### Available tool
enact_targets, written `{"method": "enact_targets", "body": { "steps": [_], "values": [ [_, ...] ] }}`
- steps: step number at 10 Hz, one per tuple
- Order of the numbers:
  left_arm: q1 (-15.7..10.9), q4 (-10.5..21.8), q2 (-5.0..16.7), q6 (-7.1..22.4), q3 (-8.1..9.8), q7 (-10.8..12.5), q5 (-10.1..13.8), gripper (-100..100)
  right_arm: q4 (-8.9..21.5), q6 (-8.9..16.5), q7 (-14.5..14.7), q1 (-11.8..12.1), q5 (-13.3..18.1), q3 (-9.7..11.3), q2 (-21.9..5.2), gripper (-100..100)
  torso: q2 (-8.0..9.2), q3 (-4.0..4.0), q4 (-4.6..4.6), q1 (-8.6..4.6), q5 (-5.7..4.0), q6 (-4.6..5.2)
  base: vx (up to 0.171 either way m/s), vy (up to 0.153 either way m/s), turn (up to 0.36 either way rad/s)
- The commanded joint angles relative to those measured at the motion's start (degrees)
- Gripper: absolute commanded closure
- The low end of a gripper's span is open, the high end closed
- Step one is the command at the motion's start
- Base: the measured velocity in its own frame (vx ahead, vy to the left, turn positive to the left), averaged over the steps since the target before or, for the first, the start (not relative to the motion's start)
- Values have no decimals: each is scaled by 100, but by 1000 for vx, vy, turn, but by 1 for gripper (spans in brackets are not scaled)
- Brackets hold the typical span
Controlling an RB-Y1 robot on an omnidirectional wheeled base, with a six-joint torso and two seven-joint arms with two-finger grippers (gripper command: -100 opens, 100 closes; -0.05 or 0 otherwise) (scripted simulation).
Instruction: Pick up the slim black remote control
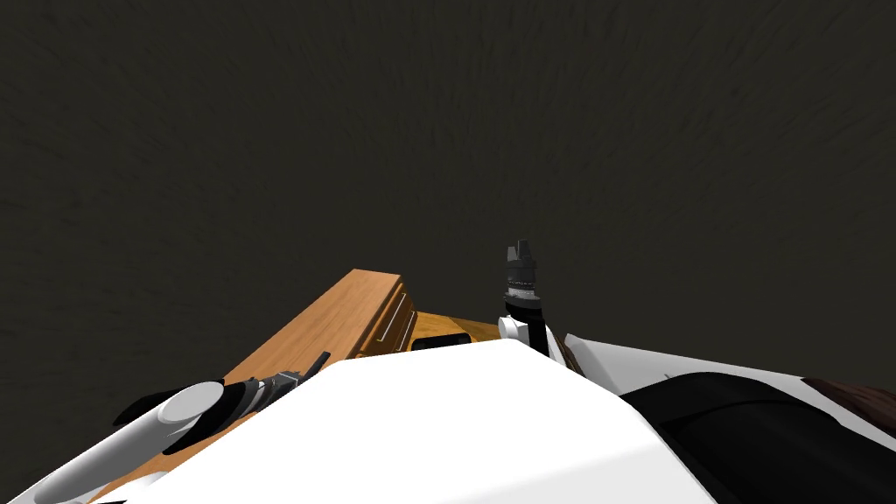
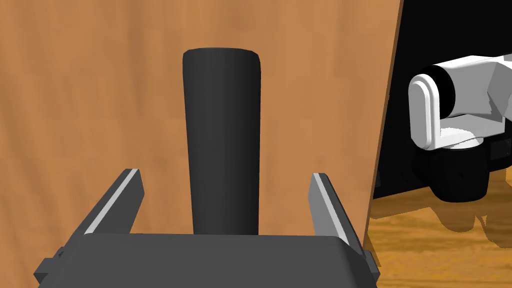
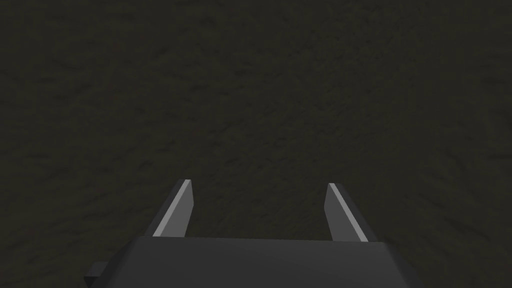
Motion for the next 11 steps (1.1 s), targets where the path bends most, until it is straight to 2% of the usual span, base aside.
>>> {"method": "enact_targets", "body": {
  "steps": [1, 2, 6, 7, 8, 9, 10, 11],
  "values": [
    [0, 0, 0, 0, 0, 0, 0, -100, 0, 0, 0, 0, 0, 0, 0, 0, 0, 0, 0, 0, 0, 0, 4, 8, -3],
    [-5, 10, -5, -7, -3, -14, -3, 100, 0, 0, 0, 0, 0, 0, 0, 0, 2, 1, 0, -5, -2, 0, 0, 0, 0],
    [-4, 9, -6, -5, -3, -10, -1, 100, 0, 0, 0, 0, 0, 0, 0, 0, 3, 2, 1, -4, -1, 1, 0, 0, 0],
    [-4, 9, -6, -5, -3, -11, -1, 0, 0, 0, 0, 0, 0, 0, 0, 0, 3, 2, 1, -4, -1, 1, 0, 0, 0],
    [50, -69, 166, 89, 52, 38, 118, 100, 0, 0, 0, 0, 0, 0, 0, 0, 3, 2, 1, -4, -1, 0, -6, -15, 46],
    [103, -145, 270, 145, 91, 86, 185, 100, 0, 0, 0, 0, 0, 0, 0, 0, 6, 3, 1, -10, -6, -2, -18, -27, 44],
    [73, -118, 186, 83, 52, 70, 116, 100, 0, 0, 0, 0, 0, 0, 1, 0, 10, 5, 2, -16, -6, -2, -9, -12, 7],
    [74, -120, 198, 96, 55, 78, 123, 0, 0, 0, 0, 0, 0, 0, 0, 0, 8, 5, 2, -12, -4, -1, 0, 0, 0]
  ]
}}
